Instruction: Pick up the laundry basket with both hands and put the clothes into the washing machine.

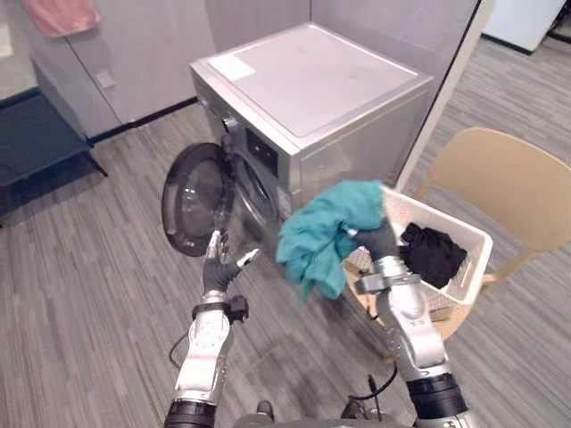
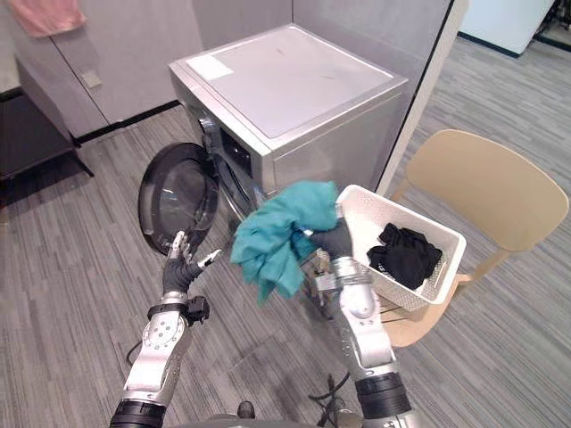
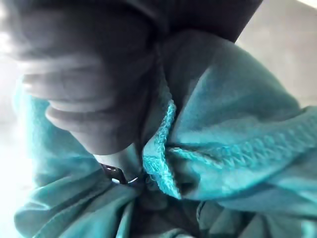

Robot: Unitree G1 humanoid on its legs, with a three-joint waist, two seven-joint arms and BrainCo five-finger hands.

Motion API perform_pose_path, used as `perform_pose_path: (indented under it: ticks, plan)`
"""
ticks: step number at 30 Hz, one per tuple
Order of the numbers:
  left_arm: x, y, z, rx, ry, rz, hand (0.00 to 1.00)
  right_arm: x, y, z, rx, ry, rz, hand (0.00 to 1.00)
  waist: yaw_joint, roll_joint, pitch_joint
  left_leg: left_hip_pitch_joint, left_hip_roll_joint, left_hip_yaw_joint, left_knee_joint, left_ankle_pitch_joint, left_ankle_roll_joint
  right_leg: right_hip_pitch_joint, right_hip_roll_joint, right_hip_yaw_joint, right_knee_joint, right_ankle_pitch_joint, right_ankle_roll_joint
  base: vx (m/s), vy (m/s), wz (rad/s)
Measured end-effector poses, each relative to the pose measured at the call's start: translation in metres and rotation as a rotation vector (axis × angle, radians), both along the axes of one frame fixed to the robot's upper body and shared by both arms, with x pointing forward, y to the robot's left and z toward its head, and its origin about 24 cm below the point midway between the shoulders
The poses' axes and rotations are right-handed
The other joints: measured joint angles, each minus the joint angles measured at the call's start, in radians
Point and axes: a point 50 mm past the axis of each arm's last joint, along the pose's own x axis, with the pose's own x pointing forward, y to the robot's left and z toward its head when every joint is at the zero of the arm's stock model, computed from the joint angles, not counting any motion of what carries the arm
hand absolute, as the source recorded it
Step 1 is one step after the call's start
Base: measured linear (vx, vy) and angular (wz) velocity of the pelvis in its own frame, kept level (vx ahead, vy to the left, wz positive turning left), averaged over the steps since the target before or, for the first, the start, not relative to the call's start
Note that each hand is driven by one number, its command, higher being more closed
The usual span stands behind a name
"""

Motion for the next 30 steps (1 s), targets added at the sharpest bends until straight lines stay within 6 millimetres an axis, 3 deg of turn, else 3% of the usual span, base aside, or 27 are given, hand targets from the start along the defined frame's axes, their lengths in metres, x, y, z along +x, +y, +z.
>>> perform_pose_path:
  ticks: [8,14,17,21,25,30]
  plan:
    - [0.005,-0.006,0.007,0.224,-0.057,-0.114,0.00,0.001,-0.004,-0.022,0.017,0.119,0.059,1.00,-0.003,-0.016,-0.006,-0.021,0.002,-0.013,-0.011,0.016,-0.004,0.005,0.011,0.001,-0.030,0.033,-0.007,-0.11,0.006,0.04]
    - [0.011,-0.007,-0.003,0.248,-0.009,-0.157,0.00,0.002,-0.013,-0.041,0.068,0.240,0.058,1.00,-0.005,-0.028,-0.011,-0.051,0.013,-0.027,-0.023,0.051,-0.025,-0.052,0.036,0.163,0.019,0.025,-0.002,0.01,-0.013,0.09]
    - [0.012,-0.005,-0.004,0.205,0.003,-0.153,0.00,0.004,-0.019,-0.040,0.095,0.248,0.031,1.00,-0.002,-0.035,-0.012,-0.048,0.015,-0.029,-0.025,0.054,-0.029,-0.068,0.037,0.197,0.060,-0.007,0.001,0.01,-0.023,0.02]
    - [0.008,0.010,-0.001,0.133,0.003,-0.083,0.00,0.012,-0.043,-0.034,0.131,0.224,-0.086,1.00,-0.003,-0.037,-0.012,-0.037,0.019,-0.027,-0.028,0.054,-0.030,-0.068,0.046,0.235,0.079,-0.037,0.006,0.00,-0.028,-0.01]
    - [0.001,0.010,-0.003,0.131,0.011,-0.119,0.00,0.016,-0.070,-0.030,0.060,0.189,-0.212,1.00,-0.003,-0.037,-0.012,-0.034,0.018,-0.032,-0.028,0.054,-0.029,-0.070,0.045,0.242,0.097,-0.048,0.006,0.01,-0.005,0.02]
    - [-0.005,0.009,-0.003,0.130,0.013,-0.162,0.00,0.017,-0.083,-0.028,-0.057,0.162,-0.270,1.00,-0.004,-0.041,-0.012,-0.033,0.016,-0.042,-0.031,0.055,-0.029,-0.082,0.039,0.241,0.132,-0.070,0.006,0.03,-0.021,0.05]
